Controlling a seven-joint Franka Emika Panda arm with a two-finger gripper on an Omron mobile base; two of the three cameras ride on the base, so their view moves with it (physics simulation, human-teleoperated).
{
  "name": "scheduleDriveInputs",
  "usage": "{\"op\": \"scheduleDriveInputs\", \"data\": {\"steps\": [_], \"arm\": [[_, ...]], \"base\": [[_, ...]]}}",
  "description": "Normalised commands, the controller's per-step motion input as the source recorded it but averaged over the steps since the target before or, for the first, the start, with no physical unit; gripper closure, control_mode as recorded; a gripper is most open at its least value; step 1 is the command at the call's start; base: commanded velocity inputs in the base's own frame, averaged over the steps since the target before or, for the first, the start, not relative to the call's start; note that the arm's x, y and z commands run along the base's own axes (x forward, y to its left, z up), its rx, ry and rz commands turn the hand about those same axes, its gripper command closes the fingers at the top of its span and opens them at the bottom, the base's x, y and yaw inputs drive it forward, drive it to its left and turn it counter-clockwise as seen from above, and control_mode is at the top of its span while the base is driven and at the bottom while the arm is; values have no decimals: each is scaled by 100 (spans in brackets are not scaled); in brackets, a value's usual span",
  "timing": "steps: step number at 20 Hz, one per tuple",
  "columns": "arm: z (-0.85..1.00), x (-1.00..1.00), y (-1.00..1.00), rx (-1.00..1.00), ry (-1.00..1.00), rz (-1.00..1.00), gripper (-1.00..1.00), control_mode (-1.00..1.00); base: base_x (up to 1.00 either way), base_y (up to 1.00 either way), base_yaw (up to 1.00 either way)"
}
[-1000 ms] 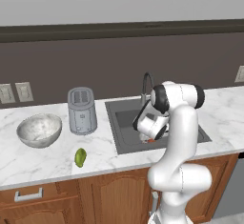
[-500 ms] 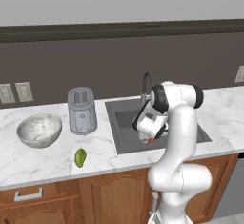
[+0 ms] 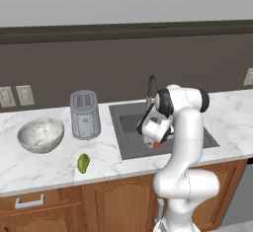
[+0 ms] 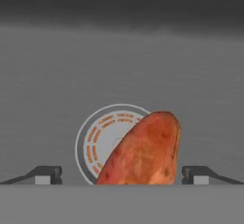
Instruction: Remove the sweet potato and mango from the sink. Then move the bowl and cup from the counter to the sink for washing.
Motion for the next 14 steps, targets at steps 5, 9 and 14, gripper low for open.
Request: {"op": "scheduleDriveInputs", "data": {"steps": [5, 9, 14], "arm": [[-11, 14, -2, 0, 0, 0, -100, -100], [-13, 13, -1, 0, 1, 0, -100, -100], [-12, 12, -2, 0, 1, 0, -100, -100]], "base": [[0, 0, 0], [0, 0, 0], [0, 0, 0]]}}
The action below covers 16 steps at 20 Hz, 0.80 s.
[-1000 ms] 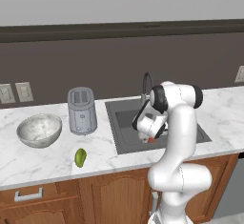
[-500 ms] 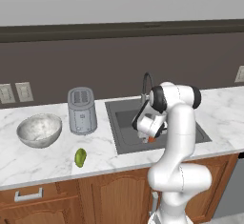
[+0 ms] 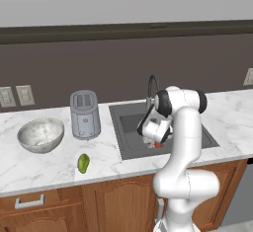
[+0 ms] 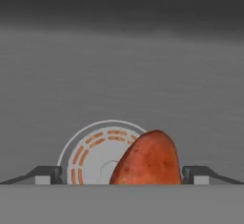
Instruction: Remove the sweet potato and mango from the sink. Then move the bowl and cup from the counter to the sink for washing.
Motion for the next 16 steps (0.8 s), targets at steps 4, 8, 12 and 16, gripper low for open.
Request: {"op": "scheduleDriveInputs", "data": {"steps": [4, 8, 12, 16], "arm": [[-8, 14, -2, 0, 0, 0, -100, -100], [-7, 13, -2, 0, 0, 0, -100, -100], [-8, 3, -5, 0, 0, 0, -100, -100], [-7, 0, -11, 0, 0, 0, -100, -100]], "base": [[0, 0, 0], [0, 0, 0], [0, 0, 0], [0, 0, 0]]}}
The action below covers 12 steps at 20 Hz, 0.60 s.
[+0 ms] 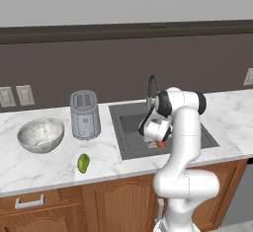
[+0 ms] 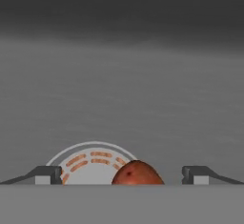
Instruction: Remove the sweet potato and mango from the sink. Then move the bowl and cup from the counter to the sink for washing.
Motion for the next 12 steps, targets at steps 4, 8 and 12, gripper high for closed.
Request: {"op": "scheduleDriveInputs", "data": {"steps": [4, 8, 12], "arm": [[-1, 0, -15, 0, 0, 0, -100, -100], [0, -3, -10, 0, 0, 0, -100, -100], [0, -13, -10, 0, 6, 0, -100, -100]], "base": [[0, 0, 0], [0, 0, 0], [0, 0, 0]]}}
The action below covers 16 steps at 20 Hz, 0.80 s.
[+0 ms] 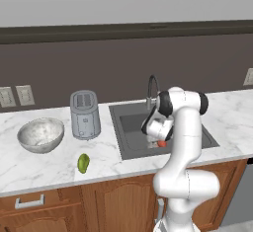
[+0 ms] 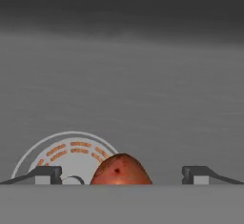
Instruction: Remove the sweet potato and mango from the sink. Then move the bowl and cup from the counter to the sink for washing.
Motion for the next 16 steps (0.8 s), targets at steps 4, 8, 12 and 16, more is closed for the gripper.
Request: {"op": "scheduleDriveInputs", "data": {"steps": [4, 8, 12, 16], "arm": [[3, -16, -5, 0, 8, 0, -100, -100], [2, -12, 0, 0, 7, 0, -100, -100], [0, -12, 0, 0, 12, 0, -100, -100], [0, -8, 0, 0, 16, 0, -100, -100]], "base": [[0, 0, 0], [0, 0, 0], [0, 0, 0], [0, 0, 0]]}}
